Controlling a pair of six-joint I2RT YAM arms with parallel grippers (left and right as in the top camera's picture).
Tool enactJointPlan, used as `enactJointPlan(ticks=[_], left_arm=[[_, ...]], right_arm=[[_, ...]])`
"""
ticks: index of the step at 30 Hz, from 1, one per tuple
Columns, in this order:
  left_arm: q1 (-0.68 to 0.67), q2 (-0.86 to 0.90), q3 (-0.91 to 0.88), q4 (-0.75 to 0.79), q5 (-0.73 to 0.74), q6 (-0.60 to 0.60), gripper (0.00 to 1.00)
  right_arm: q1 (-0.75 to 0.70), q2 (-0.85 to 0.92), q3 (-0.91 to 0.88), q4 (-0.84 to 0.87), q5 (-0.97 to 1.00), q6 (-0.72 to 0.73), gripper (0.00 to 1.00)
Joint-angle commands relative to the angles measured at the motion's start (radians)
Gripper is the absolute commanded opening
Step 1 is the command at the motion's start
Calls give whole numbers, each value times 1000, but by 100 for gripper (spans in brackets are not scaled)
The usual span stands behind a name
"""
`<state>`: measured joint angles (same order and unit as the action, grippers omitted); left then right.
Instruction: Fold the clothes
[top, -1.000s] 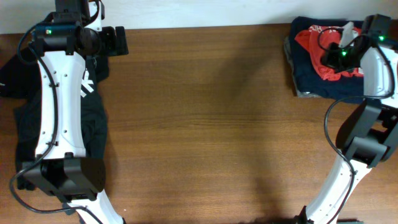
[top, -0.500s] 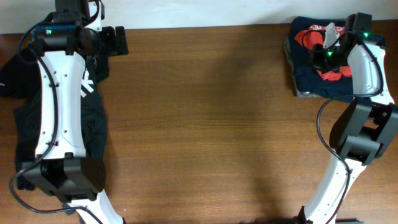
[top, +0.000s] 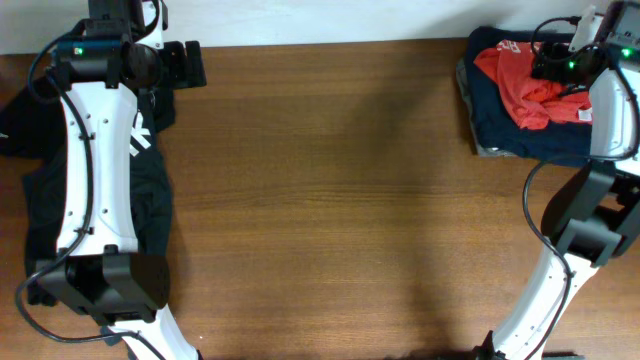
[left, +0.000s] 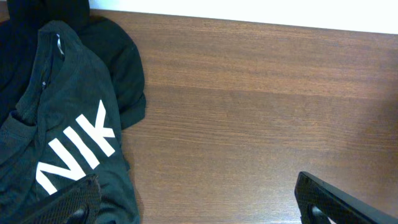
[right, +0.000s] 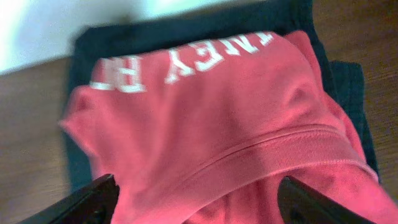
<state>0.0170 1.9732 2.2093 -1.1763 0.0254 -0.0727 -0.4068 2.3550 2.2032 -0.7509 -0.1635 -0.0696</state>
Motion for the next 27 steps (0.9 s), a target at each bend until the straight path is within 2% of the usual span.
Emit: enactJointPlan(ticks=[1, 6, 10, 13, 21, 27], left_arm=[[-2, 9, -6, 16, -8, -2, 99], [-2, 9, -6, 24, -8, -2, 99], [-2, 9, -6, 24, -8, -2, 99], [-2, 9, -6, 24, -8, -2, 99], [-2, 9, -6, 23, -7, -2, 99], [-2, 9, -6, 23, -7, -2, 99]], right_arm=[[-21, 117, 6, 2, 60, -1, 88], [-33, 179, 6, -27, 61, -2, 89], [-33, 159, 8, -34, 46, -1, 95], [-33, 101, 19, -43, 9, -1, 99], [-32, -133, 185, -192, -9, 27, 99], [-31, -312, 264, -342, -37, 121, 99]])
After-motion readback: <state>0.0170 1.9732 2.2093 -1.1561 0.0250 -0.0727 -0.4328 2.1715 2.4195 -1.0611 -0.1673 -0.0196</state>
